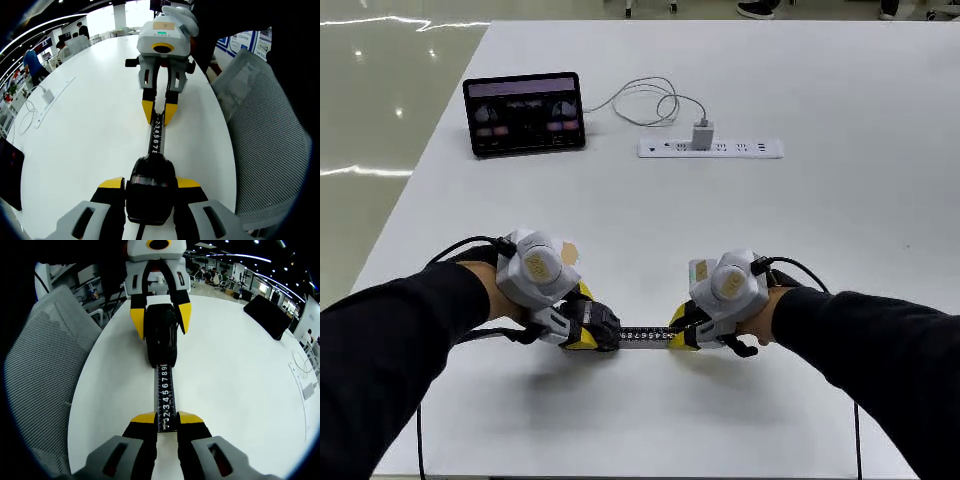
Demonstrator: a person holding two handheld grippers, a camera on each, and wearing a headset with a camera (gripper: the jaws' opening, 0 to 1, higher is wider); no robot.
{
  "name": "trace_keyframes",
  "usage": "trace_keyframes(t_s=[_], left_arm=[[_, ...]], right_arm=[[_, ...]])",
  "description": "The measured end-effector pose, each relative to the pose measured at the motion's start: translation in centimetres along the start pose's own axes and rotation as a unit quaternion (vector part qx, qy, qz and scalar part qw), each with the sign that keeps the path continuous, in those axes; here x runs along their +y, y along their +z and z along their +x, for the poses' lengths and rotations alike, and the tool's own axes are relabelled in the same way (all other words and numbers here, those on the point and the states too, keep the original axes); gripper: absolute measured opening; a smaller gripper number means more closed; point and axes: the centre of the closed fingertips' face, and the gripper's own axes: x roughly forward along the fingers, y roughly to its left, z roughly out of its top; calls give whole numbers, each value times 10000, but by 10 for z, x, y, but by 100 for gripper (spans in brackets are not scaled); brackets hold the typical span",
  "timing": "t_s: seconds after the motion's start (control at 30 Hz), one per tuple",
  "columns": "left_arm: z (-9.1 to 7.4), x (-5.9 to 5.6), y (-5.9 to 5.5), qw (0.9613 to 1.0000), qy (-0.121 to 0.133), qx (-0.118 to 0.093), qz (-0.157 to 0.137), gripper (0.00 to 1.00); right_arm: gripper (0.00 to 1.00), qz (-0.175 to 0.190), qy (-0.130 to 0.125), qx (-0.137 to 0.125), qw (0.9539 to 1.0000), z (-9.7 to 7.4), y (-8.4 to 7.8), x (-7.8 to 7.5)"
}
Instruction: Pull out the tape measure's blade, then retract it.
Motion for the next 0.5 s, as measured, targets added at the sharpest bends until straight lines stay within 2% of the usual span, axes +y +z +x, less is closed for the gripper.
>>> trace_keyframes(t_s=[0.5], left_arm=[[0, 0, 0, 10000, -1, -3, -22, 33]], right_arm=[[10, 113, -16, -15, 9999, -7, -10, -1]])
